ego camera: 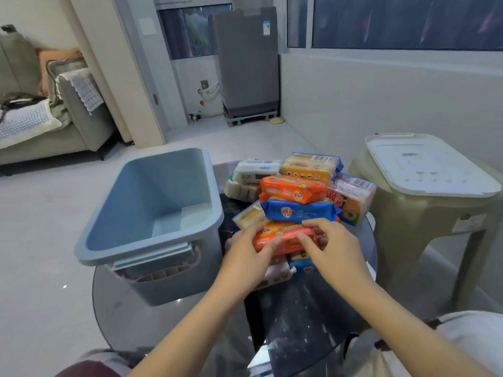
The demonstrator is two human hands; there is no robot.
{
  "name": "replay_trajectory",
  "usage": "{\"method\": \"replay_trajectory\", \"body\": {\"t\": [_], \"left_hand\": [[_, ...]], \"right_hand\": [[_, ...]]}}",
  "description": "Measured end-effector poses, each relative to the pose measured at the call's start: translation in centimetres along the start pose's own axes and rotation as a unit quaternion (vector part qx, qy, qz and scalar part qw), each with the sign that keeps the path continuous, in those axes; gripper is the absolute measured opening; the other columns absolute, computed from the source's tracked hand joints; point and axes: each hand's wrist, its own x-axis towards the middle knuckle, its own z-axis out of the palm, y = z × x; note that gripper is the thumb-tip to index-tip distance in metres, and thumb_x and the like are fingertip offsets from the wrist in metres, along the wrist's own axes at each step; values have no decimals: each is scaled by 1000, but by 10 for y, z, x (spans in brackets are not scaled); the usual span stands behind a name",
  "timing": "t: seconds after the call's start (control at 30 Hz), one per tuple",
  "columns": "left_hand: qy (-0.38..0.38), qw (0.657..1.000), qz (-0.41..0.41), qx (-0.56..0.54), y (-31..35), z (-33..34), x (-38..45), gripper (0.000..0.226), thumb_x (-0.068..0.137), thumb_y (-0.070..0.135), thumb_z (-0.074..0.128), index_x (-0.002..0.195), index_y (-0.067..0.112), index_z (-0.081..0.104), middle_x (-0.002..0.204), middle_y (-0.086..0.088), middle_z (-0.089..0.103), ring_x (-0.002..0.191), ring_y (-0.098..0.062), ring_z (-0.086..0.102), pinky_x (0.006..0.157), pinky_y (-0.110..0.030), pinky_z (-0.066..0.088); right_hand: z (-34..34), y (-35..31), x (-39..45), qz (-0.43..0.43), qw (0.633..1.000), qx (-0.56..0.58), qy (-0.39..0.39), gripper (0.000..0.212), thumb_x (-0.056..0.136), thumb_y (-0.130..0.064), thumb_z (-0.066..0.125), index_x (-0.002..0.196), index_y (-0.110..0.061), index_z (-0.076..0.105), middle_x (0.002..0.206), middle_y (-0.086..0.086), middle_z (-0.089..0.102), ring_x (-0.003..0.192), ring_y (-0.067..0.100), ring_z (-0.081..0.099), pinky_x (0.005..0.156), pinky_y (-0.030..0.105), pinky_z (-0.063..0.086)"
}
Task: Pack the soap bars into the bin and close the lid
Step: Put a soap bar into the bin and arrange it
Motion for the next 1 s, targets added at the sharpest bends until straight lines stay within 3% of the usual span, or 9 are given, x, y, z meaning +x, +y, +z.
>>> {"method": "replay_trajectory", "body": {"t": [0.07,0.17,0.3,0.57,0.67,0.8,0.93,1.0], "left_hand": [[8,1000,-7,-22,1,-1,-6,50,82,43,63,129,26,55,128,0,58,118,-17,54,100,-39,47],[46,998,1,-34,1,-3,-18,48,80,38,68,125,28,57,126,5,58,115,-14,54,99,-35,47],[74,996,17,-56,5,-5,-32,44,79,35,71,121,29,60,122,8,59,108,-10,56,93,-26,48],[29,997,10,-74,4,-7,-42,45,82,25,70,124,28,57,126,7,58,110,-14,58,95,-35,50],[26,993,32,-108,4,-11,-46,50,79,21,73,126,26,57,135,9,53,119,-13,54,100,-37,48],[16,986,89,-143,13,-24,-42,50,81,25,71,126,37,53,141,20,44,124,-5,49,98,-23,48],[-2,975,84,-206,30,-27,-23,53,88,25,64,134,41,43,148,11,40,127,-8,48,99,-28,49],[-4,969,84,-231,38,-24,-10,51,89,28,61,135,38,43,143,6,46,121,-7,53,88,-23,53]], "right_hand": [[-2,1,-3,17,999,31,-1,28,86,-33,62,113,-28,61,108,-3,61,98,13,58,67,9,50],[-6,2,-10,32,997,67,3,27,85,-32,63,112,-28,62,109,-4,63,96,10,60,55,6,47],[-13,3,-23,31,994,105,-1,23,83,-34,64,106,-34,61,108,-8,64,94,6,62,59,11,50],[-15,2,-37,28,996,81,-18,25,78,-35,70,100,-35,56,105,-4,60,86,4,60,65,12,49],[-21,0,-43,46,992,119,-18,34,75,-37,73,105,-36,57,100,-5,64,84,2,62,61,13,49],[-33,-9,-40,14,990,136,30,46,70,-43,74,112,-42,57,91,-9,63,79,-2,61,57,9,49],[-38,-19,-27,6,990,131,60,58,72,-45,70,127,-32,54,102,-9,58,91,6,60,78,24,54],[-39,-22,-19,4,989,123,76,59,74,-44,69,129,-27,53,101,-9,56,91,7,59,80,27,54]]}}
